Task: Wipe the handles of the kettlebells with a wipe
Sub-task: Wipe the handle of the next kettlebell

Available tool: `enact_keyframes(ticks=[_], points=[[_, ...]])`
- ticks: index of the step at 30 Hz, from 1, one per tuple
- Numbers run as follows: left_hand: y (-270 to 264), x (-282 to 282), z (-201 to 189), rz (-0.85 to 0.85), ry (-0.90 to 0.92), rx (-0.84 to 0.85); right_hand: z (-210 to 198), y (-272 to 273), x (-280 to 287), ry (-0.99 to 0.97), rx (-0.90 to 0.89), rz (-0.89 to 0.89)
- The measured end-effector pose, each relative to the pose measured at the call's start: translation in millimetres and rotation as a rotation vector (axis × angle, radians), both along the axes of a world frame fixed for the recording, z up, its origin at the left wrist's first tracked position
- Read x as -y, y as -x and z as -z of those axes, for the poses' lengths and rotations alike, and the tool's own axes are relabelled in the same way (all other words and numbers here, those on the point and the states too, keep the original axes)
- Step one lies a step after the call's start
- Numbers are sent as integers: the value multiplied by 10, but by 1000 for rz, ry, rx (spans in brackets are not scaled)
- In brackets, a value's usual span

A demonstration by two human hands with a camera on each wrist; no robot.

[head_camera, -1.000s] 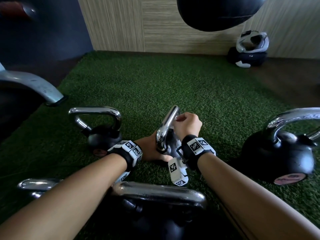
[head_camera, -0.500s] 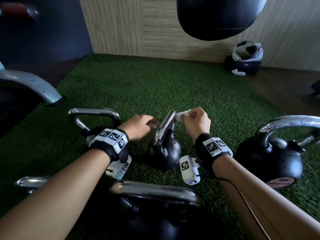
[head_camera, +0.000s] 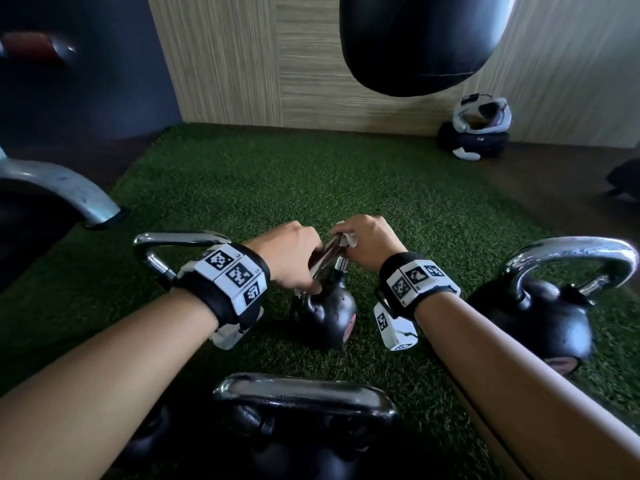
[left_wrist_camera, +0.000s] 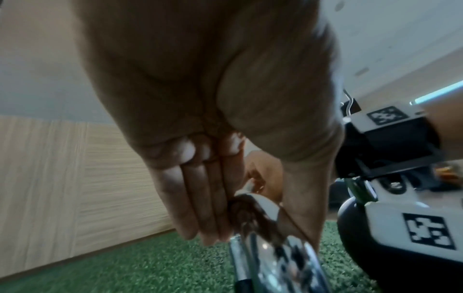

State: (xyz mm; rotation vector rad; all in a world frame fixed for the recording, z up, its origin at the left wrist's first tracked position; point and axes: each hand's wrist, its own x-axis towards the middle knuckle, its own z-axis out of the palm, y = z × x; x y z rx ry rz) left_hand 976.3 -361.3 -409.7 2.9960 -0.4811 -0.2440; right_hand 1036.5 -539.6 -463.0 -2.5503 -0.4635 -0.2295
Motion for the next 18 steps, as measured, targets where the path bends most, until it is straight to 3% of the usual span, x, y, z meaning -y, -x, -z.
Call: enact_keyframes(ticks=[7, 14, 18], points=[[-320, -239, -89, 83, -177, 15, 21, 238, 38, 39, 61, 205], [-412, -325, 99, 53, -31, 85, 15, 417, 57, -7, 17, 267], [-222, -314, 90, 57, -67, 99, -115, 513, 121, 4, -79, 201]])
